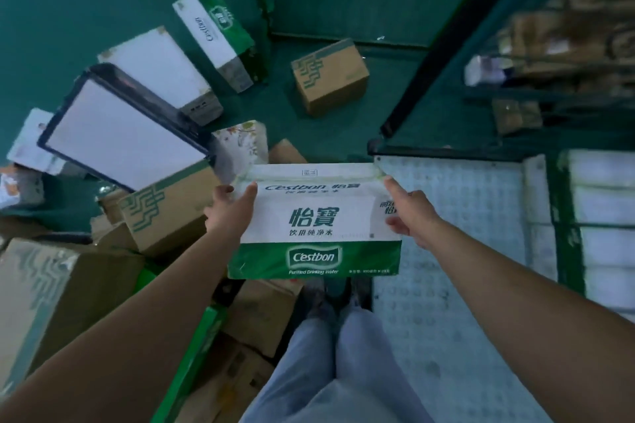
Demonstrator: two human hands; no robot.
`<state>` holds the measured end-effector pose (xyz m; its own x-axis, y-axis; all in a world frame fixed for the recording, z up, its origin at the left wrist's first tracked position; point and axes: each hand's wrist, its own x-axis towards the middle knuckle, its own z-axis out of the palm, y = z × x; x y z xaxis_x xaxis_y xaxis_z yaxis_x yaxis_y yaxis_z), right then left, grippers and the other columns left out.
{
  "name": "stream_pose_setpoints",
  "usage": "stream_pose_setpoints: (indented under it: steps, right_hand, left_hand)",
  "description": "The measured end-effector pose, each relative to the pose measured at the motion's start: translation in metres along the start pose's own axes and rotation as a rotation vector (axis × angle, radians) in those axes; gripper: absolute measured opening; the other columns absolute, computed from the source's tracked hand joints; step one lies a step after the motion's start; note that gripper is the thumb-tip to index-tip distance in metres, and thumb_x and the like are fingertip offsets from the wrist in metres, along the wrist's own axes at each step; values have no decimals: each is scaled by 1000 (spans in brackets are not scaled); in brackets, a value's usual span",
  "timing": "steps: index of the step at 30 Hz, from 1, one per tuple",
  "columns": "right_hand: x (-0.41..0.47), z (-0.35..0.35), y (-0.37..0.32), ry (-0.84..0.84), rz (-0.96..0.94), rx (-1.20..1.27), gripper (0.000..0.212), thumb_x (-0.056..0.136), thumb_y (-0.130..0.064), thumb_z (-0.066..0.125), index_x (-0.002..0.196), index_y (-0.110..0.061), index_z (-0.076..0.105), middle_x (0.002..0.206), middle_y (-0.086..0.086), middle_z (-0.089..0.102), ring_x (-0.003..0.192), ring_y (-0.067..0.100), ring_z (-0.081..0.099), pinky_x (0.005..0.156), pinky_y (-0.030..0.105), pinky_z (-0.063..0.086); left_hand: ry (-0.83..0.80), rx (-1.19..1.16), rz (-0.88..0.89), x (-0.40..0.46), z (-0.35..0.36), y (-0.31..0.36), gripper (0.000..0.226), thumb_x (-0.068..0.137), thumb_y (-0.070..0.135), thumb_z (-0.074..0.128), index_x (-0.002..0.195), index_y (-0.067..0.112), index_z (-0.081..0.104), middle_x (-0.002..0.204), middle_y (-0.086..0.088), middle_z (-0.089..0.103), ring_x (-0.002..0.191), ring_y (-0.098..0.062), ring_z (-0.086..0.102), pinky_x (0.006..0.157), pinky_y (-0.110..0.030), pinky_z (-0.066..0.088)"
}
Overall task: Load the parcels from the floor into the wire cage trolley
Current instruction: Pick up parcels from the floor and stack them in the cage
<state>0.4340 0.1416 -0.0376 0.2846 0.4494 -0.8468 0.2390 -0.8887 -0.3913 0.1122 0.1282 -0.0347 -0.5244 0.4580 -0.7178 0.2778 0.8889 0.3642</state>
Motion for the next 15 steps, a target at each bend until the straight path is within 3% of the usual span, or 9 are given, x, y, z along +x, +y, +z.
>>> stream_pose_setpoints:
  steps: [3, 6, 8, 10, 11, 14, 15]
  right_hand:
    - [-10, -40, 54, 0, 48, 44, 78, 93, -71, 50, 148, -17, 40, 122, 6, 58, 76, 18, 68, 52, 24, 53]
    - [-20, -82, 110, -18, 123, 146, 61, 99, -59, 53, 141, -16, 46, 116, 8, 57, 68, 16, 63, 44, 23, 47]
    - [-26, -101, 144, -13, 176, 208, 55, 99, -56, 56, 138, -18, 47, 117, 7, 58, 65, 13, 64, 43, 21, 45]
    - [-35, -120, 189, 37, 230, 275, 56, 97, -55, 60, 139, -20, 46, 120, 4, 58, 64, 13, 66, 43, 19, 44]
    - [-40, -130, 216, 64, 255, 313, 57, 97, -54, 61, 140, -20, 45, 120, 4, 58, 62, 12, 67, 42, 19, 43]
    - [-55, -150, 289, 137, 350, 417, 57, 96, -51, 63, 138, -17, 44, 114, 6, 60, 62, 14, 68, 43, 20, 41]
    - [-61, -156, 313, 172, 384, 463, 58, 95, -50, 65, 136, -16, 43, 113, 9, 62, 62, 16, 68, 43, 20, 41]
  left_hand:
    - [-72, 113, 91, -20, 33, 1, 74, 91, 63, 60, 150, 26, 35, 147, -15, 43, 119, -37, 52, 89, -40, 44]
    - [-158, 241, 138, -38, 74, 4, 95, 84, 74, 58, 155, 15, 35, 149, -18, 45, 125, -39, 52, 97, -40, 46]
    - [-234, 321, 127, -30, 100, -3, 120, 61, 91, 54, 148, 9, 46, 142, -18, 53, 123, -39, 56, 104, -46, 49]
    - [-306, 360, 94, -3, 144, -25, 135, 38, 98, 58, 140, 10, 55, 135, -15, 61, 114, -37, 63, 99, -51, 54]
    - [-351, 375, 91, -30, 159, -22, 128, 39, 94, 64, 136, 10, 59, 130, -12, 64, 108, -36, 66, 95, -52, 57]
    - [-450, 431, 182, -116, 202, -18, 72, 82, 64, 72, 119, 4, 57, 122, -4, 61, 98, -29, 63, 84, -40, 55]
    - [-475, 479, 199, -132, 219, -25, 64, 88, 58, 71, 120, 5, 56, 125, -4, 60, 99, -28, 61, 83, -37, 52]
